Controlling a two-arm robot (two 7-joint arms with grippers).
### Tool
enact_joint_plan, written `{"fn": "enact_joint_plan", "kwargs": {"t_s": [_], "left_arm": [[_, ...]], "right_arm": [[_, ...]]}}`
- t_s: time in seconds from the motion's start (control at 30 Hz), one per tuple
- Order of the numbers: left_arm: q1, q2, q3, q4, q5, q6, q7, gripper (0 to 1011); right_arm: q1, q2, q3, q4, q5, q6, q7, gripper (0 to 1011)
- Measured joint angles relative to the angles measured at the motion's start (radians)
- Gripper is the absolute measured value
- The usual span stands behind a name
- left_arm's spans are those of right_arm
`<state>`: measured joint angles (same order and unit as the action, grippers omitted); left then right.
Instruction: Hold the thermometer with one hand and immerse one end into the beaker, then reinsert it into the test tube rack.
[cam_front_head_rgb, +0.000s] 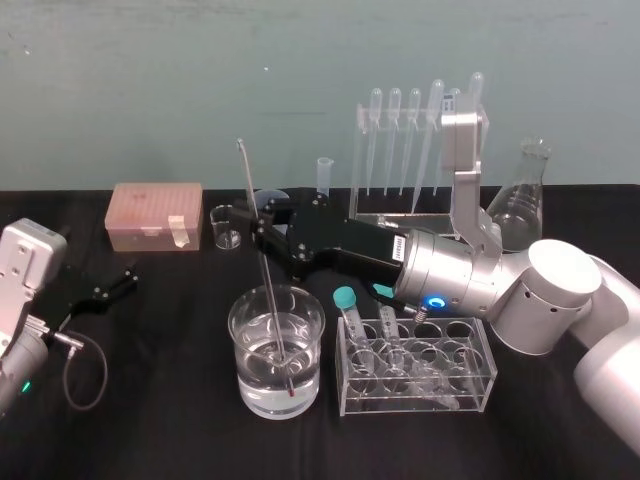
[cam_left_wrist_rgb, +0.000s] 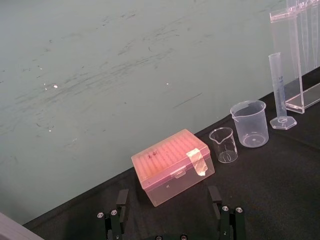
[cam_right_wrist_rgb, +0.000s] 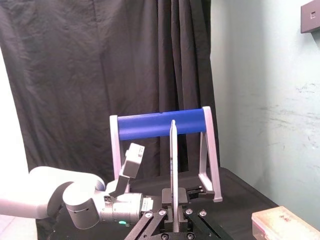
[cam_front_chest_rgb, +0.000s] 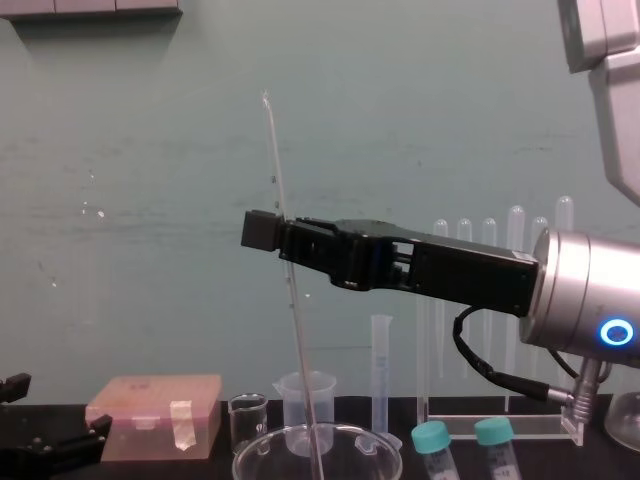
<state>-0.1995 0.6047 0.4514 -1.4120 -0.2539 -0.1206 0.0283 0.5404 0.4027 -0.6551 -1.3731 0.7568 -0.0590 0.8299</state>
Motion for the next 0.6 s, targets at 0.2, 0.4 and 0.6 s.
{"fn": "enact_joint_plan", "kwargs": {"t_s": [0.2,0.4,0.6], "left_arm": [[0.0,0.0,0.0,0.0,0.0,0.0,0.0,1008],[0.0,0.0,0.0,0.0,0.0,0.0,0.0,1008],[0.0,0.0,0.0,0.0,0.0,0.0,0.0,1008]], "right_arm": [[-0.001,0.002,0.0,-0.003,0.0,0.0,0.0,51],[-0.004,0.004,0.0,-0.007,0.0,0.0,0.0,51],[-0.006,0.004,0.0,-0.012,0.0,0.0,-0.001,51]]}}
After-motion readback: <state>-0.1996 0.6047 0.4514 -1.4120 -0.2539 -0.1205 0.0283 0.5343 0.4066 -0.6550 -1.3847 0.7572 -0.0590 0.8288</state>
